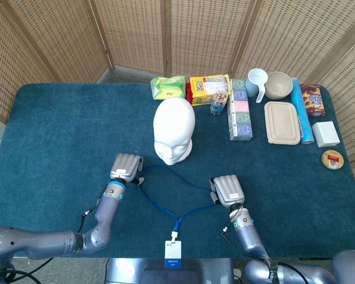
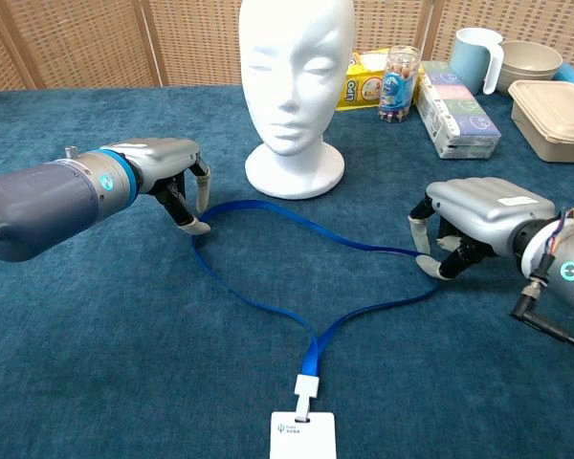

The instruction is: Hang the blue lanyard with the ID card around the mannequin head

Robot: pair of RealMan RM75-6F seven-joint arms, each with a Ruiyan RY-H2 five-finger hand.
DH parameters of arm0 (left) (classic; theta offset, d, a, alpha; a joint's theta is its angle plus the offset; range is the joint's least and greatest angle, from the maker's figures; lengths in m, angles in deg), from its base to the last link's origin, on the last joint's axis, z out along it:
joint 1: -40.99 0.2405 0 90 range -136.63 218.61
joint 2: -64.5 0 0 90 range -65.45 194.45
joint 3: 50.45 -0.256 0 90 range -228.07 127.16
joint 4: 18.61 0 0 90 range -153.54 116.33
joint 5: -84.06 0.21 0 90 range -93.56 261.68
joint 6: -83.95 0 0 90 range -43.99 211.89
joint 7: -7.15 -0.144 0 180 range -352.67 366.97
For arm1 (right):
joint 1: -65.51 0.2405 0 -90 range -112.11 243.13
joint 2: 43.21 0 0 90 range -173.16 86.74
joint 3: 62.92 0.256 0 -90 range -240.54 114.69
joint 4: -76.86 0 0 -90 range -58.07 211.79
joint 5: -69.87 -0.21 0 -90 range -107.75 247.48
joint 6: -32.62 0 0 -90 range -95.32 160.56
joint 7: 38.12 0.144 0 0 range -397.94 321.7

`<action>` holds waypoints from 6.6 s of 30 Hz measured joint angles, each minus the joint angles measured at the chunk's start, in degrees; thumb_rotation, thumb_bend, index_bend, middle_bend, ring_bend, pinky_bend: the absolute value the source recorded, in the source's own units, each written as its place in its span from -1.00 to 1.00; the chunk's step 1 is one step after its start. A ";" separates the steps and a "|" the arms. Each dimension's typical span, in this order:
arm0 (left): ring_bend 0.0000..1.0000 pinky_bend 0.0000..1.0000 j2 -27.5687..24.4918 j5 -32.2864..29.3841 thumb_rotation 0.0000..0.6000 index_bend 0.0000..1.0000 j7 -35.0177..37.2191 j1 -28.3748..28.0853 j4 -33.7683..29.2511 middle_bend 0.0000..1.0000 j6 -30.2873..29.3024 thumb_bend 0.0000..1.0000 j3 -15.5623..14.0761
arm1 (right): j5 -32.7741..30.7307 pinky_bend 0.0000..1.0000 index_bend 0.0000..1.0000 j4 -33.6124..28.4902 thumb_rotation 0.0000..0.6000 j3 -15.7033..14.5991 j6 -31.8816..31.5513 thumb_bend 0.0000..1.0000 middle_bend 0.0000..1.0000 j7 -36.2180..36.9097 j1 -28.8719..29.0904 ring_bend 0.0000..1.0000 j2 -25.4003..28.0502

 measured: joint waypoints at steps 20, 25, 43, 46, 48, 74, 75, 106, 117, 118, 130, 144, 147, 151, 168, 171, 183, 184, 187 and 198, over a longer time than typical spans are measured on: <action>1.00 1.00 0.86 -3.08 0.77 0.03 0.91 -1.37 2.67 1.00 0.33 -0.50 -0.26 | -0.83 1.00 0.34 -0.45 0.97 -0.18 0.54 0.00 1.00 0.30 0.03 1.00 0.09; 1.00 1.00 1.20 -3.04 0.76 0.03 1.46 -1.77 3.16 1.00 0.35 -0.50 0.15 | -0.91 1.00 0.34 -0.44 0.96 -0.07 0.47 0.00 1.00 0.22 0.12 1.00 0.13; 1.00 1.00 2.73 -5.30 0.75 0.06 0.58 -3.12 5.43 1.00 0.26 -0.26 0.27 | -1.44 1.00 0.34 -0.91 0.99 -0.12 0.32 0.00 1.00 1.18 -0.31 1.00 0.91; 1.00 1.00 2.77 -5.77 0.76 0.08 0.38 -3.29 5.44 1.00 0.32 -0.23 0.32 | -1.47 1.00 0.34 -1.06 0.98 -0.12 0.27 0.00 1.00 1.40 -0.40 1.00 1.10; 1.00 1.00 2.81 -5.90 0.76 0.09 0.29 -3.40 5.46 1.00 0.32 -0.23 0.34 | -1.53 1.00 0.34 -1.15 0.98 -0.12 0.29 0.00 1.00 1.53 -0.45 1.00 1.19; 1.00 1.00 2.86 -7.37 0.76 0.20 -0.72 -3.71 5.03 1.00 -0.68 -0.02 0.01 | -0.87 1.00 0.35 -2.24 0.99 -0.07 -0.11 0.02 1.00 3.27 -0.93 1.00 2.11; 1.00 1.00 2.82 -7.28 0.76 0.21 -0.61 -3.65 4.97 1.00 -0.70 -0.02 0.01 | -0.85 1.00 0.35 -2.32 0.99 -0.07 -0.17 0.02 1.00 3.29 -0.97 1.00 2.16; 1.00 1.00 -17.33 28.62 0.76 0.21 22.49 12.29 -23.67 1.00 -16.03 -0.03 -4.70 | 22.32 1.00 0.43 -24.05 1.00 -0.20 -7.13 0.06 1.00 23.79 -4.23 1.00 16.01; 1.00 1.00 -25.20 33.17 0.76 0.21 25.44 14.65 -31.80 1.00 -18.43 -0.04 -1.10 | 24.07 1.00 0.44 -32.13 1.00 5.87 -6.30 0.06 1.00 32.41 -3.44 1.00 24.64; 1.00 1.00 -25.97 33.42 0.76 0.21 25.51 14.70 -32.52 1.00 -18.55 -0.04 -0.44 | 23.82 1.00 0.44 -32.38 1.00 6.59 -6.27 0.06 1.00 33.33 -3.29 1.00 25.12; 1.00 1.00 -28.24 31.18 0.74 0.21 23.02 12.52 -35.54 1.00 -18.20 -0.04 5.05 | 18.50 1.00 0.44 -32.07 1.00 12.54 -2.22 0.06 1.00 41.85 0.52 1.00 26.83; 1.00 1.00 -26.35 25.30 0.76 0.21 22.16 8.03 -31.08 1.00 -15.64 -0.04 9.10 | 10.60 1.00 0.44 -26.24 1.00 19.15 3.10 0.06 1.00 48.99 7.19 1.00 25.23; 1.00 1.00 -25.79 24.57 0.76 0.21 22.31 7.08 -29.64 1.00 -15.33 -0.04 9.92 | 8.92 1.00 0.44 -24.63 1.00 20.46 3.86 0.06 1.00 49.62 8.53 1.00 24.72; 1.00 1.00 -25.13 23.24 0.76 0.21 22.45 5.90 -27.89 1.00 -14.83 -0.04 10.87 | 7.42 1.00 0.45 -22.83 1.00 21.64 4.83 0.06 1.00 50.34 9.89 1.00 24.46; 1.00 1.00 -22.19 15.60 0.76 0.21 23.94 0.93 -19.60 1.00 -11.53 -0.04 14.13 | -0.10 1.00 0.45 -12.98 1.00 25.83 10.34 0.06 1.00 55.52 14.83 1.00 24.16; 1.00 1.00 -21.79 14.97 0.77 0.21 24.62 0.56 -18.33 1.00 -11.26 -0.04 14.35 | -0.62 1.00 0.45 -12.15 1.00 26.10 10.64 0.06 1.00 56.22 15.08 1.00 24.16; 1.00 1.00 -19.96 12.20 0.76 0.21 28.81 -0.14 -11.04 1.00 -9.93 -0.04 15.37 | -4.61 1.00 0.46 -6.57 1.00 27.04 11.95 0.06 1.00 57.86 16.31 1.00 23.93; 1.00 1.00 -19.74 11.79 0.76 0.21 29.12 -0.28 -10.17 1.00 -9.57 -0.04 15.45 | -5.07 1.00 0.46 -5.84 1.00 27.13 12.23 0.06 1.00 57.97 16.51 1.00 23.87; 1.00 1.00 -19.31 11.02 0.76 0.21 29.63 -0.58 -8.63 1.00 -8.95 -0.04 15.59 | -5.91 1.00 0.46 -4.40 1.00 27.24 12.70 0.06 1.00 58.24 16.82 1.00 23.71; 1.00 1.00 -16.89 8.26 0.76 0.21 30.37 -2.33 -3.02 1.00 -6.68 -0.05 15.74 | -8.81 1.00 0.46 -0.34 1.00 27.05 13.13 0.06 1.00 57.29 17.35 1.00 23.40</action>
